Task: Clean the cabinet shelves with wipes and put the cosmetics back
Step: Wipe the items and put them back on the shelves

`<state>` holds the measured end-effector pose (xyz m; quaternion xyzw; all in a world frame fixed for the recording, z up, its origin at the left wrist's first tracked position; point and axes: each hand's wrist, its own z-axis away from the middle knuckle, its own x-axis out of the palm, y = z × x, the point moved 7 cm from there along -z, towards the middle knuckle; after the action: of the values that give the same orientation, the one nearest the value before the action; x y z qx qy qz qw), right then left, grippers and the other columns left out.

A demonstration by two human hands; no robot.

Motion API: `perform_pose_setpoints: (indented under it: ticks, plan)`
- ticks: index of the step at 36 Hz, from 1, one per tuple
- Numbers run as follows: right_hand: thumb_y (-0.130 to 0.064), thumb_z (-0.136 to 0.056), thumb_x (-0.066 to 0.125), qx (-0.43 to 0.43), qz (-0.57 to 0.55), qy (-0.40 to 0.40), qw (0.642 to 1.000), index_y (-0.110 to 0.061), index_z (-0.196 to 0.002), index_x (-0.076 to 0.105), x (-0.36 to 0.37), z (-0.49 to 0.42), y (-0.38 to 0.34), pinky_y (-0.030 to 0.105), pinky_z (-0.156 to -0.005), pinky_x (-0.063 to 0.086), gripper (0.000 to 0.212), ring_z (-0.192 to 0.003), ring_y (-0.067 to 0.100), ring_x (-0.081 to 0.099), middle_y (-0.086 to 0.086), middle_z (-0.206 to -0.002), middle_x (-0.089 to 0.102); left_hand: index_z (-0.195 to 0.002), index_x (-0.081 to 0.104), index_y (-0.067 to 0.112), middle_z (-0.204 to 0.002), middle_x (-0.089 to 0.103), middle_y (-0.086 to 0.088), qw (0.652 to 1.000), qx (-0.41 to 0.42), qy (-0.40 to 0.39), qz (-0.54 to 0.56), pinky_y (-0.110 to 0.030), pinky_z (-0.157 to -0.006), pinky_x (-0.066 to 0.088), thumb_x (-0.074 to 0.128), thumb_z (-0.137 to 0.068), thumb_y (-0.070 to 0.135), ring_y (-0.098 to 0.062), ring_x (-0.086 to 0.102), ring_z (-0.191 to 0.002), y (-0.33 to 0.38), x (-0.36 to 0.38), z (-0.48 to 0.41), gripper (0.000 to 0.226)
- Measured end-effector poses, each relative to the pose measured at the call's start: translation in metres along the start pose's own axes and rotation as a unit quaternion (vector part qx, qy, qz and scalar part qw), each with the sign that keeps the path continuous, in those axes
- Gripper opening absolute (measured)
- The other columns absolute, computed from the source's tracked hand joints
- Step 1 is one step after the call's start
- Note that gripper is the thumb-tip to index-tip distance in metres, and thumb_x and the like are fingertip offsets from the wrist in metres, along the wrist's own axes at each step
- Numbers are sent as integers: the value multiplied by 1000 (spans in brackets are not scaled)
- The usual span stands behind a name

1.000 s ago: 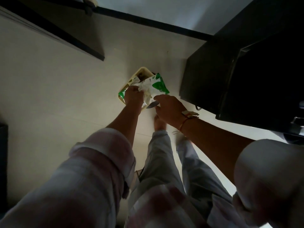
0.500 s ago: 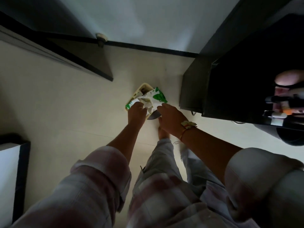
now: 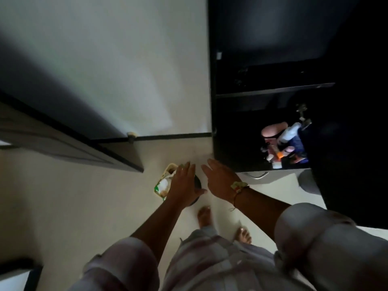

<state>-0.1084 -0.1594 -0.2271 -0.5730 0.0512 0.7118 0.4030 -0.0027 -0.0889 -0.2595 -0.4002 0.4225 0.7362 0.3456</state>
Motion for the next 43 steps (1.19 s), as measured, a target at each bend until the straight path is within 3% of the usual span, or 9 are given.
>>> perform_pose_setpoints:
  ticks: [3, 8, 11, 17, 24, 33, 37, 40, 43]
  plan:
    - [-27, -95, 44, 8, 15, 20, 1000, -15, -150, 29, -8, 17, 22, 41, -119, 19, 58, -146, 33, 17, 17, -158, 20, -153, 12, 10, -161, 7, -11, 998, 37, -5, -42, -43, -118, 7, 67, -72, 65, -33, 4, -148, 35, -4, 0, 112]
    - [-28, -92, 52, 46, 45, 35, 997, -9, -141, 44, -26, 56, 59, 49, -112, 31, 52, -138, 40, 31, 18, -149, 37, -153, 8, 10, -161, 5, -12, 990, 124, -3, -70, -41, -120, 10, 68, -74, 62, -31, 2, -148, 100, -11, -1, 112]
    - [-36, -85, 63, 80, 45, 47, 995, -13, -141, 42, -31, 76, 85, 46, -109, 36, 63, -134, 37, 36, 16, -147, 36, -153, 11, 9, -160, 8, -12, 985, 154, 3, -78, -42, -120, 15, 70, -75, 58, -31, 7, -148, 134, -12, -5, 109]
    - [-26, -86, 54, 136, 43, 120, 982, -12, -130, 52, -46, 112, 125, 38, -98, 46, 46, -119, 34, 51, 15, -131, 52, -152, 16, 8, -159, 13, -13, 980, 189, -3, -56, -41, -120, 17, 69, -79, 54, -31, 11, -147, 187, -6, -12, 101]
    - [-28, -83, 60, 192, 47, 156, 968, -16, -134, 49, -50, 131, 163, 39, -81, 57, 53, -123, 33, 51, 6, -157, 26, -153, 14, 13, -158, 19, -9, 982, 184, -40, -15, -37, -116, 24, 65, -84, 50, -26, 15, -146, 220, 1, -26, 94]
    - [-25, -81, 59, 222, -8, 201, 954, -15, -137, 49, -60, 113, 193, 42, -84, 55, 58, -105, 34, 61, 12, -119, 62, -147, 32, 10, -148, 38, -10, 980, 192, -44, 20, -31, -110, 31, 65, -88, 38, -24, 30, -139, 229, -6, -66, 73]
    - [-26, -89, 12, 277, 14, 124, 953, -9, -133, 49, -59, 92, 216, 44, -83, 51, 60, -103, 37, 58, 19, -119, 58, -133, 51, 9, -134, 51, -11, 980, 187, -35, 54, -29, -103, 38, 62, -91, 29, -23, 46, -127, 230, -11, -88, 48]
    - [-19, -97, 36, 344, -13, 144, 928, -9, -111, 60, -85, 91, 223, 39, -68, 48, 30, -94, 36, 62, 16, -108, 62, -106, 66, 8, -113, 61, -9, 979, 189, -23, 72, -26, -89, 45, 58, -93, 20, -22, 60, -105, 230, -12, -109, 19]
    - [-16, -92, 50, 376, -76, 200, 902, -11, -109, 60, -106, 86, 240, 40, -72, 53, 20, -93, 36, 64, 14, -106, 63, -101, 67, 3, -110, 63, -14, 978, 193, -25, 78, -31, -89, 47, 55, -96, 21, -25, 61, -102, 234, -9, -129, 22]
